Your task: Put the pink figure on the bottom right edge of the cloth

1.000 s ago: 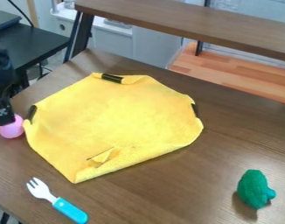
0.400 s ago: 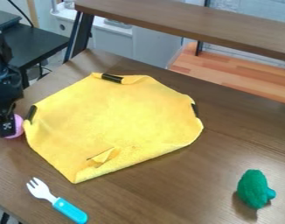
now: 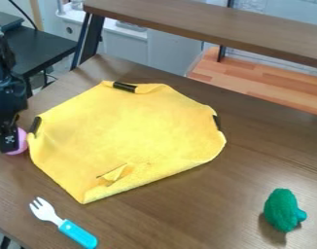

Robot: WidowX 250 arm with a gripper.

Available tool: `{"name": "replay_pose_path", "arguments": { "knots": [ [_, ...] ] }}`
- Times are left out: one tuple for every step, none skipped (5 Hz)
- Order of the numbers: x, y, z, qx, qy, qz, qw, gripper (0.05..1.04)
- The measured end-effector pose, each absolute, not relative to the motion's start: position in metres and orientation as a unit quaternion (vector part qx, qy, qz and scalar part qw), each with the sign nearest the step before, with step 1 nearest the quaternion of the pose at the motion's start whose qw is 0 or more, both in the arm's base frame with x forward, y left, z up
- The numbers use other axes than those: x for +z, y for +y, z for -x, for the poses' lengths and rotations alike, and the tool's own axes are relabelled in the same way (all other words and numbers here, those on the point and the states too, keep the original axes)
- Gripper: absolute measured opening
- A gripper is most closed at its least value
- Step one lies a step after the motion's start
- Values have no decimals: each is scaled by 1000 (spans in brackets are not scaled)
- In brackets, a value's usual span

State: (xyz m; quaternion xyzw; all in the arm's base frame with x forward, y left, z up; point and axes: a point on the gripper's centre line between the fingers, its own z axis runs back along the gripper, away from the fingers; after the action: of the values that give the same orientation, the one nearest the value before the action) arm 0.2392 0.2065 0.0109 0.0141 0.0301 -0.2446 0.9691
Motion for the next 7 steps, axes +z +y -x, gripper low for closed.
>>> {"name": "replay_pose_path", "arguments": {
  "knots": [
    [38, 194, -241, -248, 16, -5, 969, 690],
    [64, 162, -246, -270, 12, 26, 962, 690],
    [67, 129, -253, -288, 29, 51, 956, 690],
    [58, 92, -265, -303, 30, 43, 951, 690],
    [39, 72, -280, -313, 25, 33, 949, 690],
    [28, 57, -293, -320, 10, 21, 947, 690],
    [26, 55, -309, -315, -32, -9, 948, 756]
  ]
}}
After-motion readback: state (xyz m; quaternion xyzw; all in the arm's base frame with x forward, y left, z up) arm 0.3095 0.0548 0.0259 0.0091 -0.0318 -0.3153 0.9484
